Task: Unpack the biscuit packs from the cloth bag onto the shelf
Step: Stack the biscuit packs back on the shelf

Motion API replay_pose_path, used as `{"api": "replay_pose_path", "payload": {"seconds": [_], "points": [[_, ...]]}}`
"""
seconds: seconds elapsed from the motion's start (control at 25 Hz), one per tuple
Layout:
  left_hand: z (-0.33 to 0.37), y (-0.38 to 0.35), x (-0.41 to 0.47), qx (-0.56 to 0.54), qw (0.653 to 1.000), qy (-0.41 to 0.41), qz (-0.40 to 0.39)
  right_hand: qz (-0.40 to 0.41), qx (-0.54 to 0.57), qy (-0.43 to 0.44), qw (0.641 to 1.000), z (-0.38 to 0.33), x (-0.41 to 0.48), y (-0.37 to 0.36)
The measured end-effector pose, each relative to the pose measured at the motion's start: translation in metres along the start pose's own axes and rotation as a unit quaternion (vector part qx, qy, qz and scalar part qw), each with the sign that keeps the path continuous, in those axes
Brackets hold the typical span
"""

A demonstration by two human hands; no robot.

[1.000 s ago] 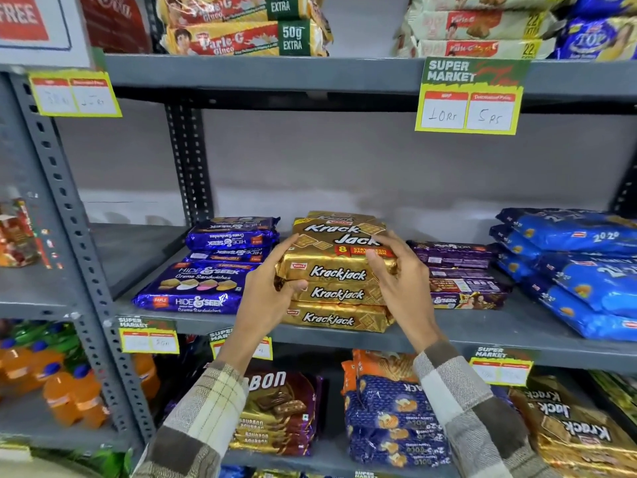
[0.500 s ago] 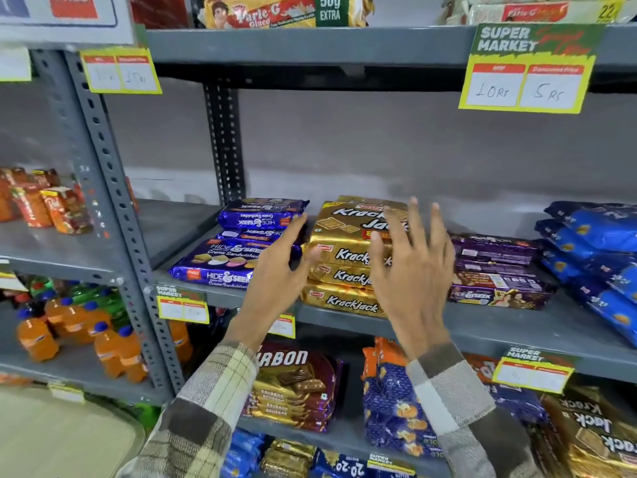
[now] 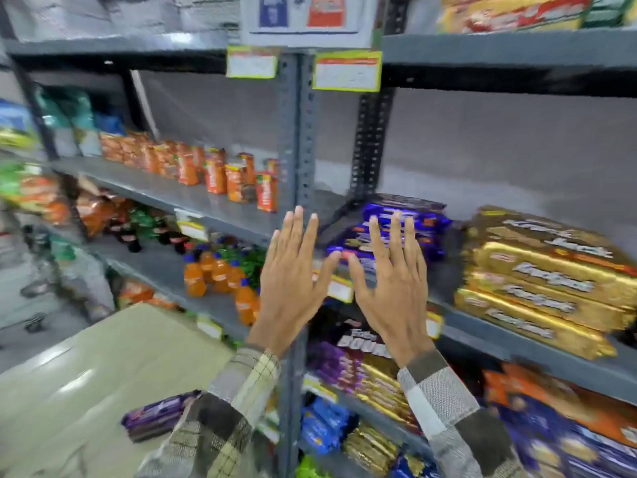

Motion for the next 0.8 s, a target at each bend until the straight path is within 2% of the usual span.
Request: {"api": "replay_pose_path", "payload": {"seconds": [0.16, 0.32, 0.6, 0.8], "points": [[-0.125, 0.049, -0.048, 0.099, 0.992, 0.076, -0.014, -0.04, 0.079, 0.055, 0.995, -0.13, -0.015, -0.068], [-0.265, 0.119, -0.124, 0.191, 0.964, 0.179, -0.035, -0.104, 0.173, 0.107, 0.974, -0.271, -0.051, -0.138], [-0.438, 0.222, -0.281, 0.26, 0.872, 0.411, -0.056, -0.285, 0.268, 0.207, 0.897, -0.465, -0.146, -0.24], [-0.513, 0.257, -0.369, 0.267, 0.794, 0.543, -0.059, -0.386, 0.285, 0.268, 0.836, -0.556, -0.197, -0.305]]}}
Point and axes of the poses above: each hand's wrist, its own x-axis towards the middle knuckle, its own y-axis out of the back of the hand, z = x × y, the point moved 8 cm from there along x, towards the middle knuckle, and after that the axes turned 4 degrees about -x, right-handed, at the moved point
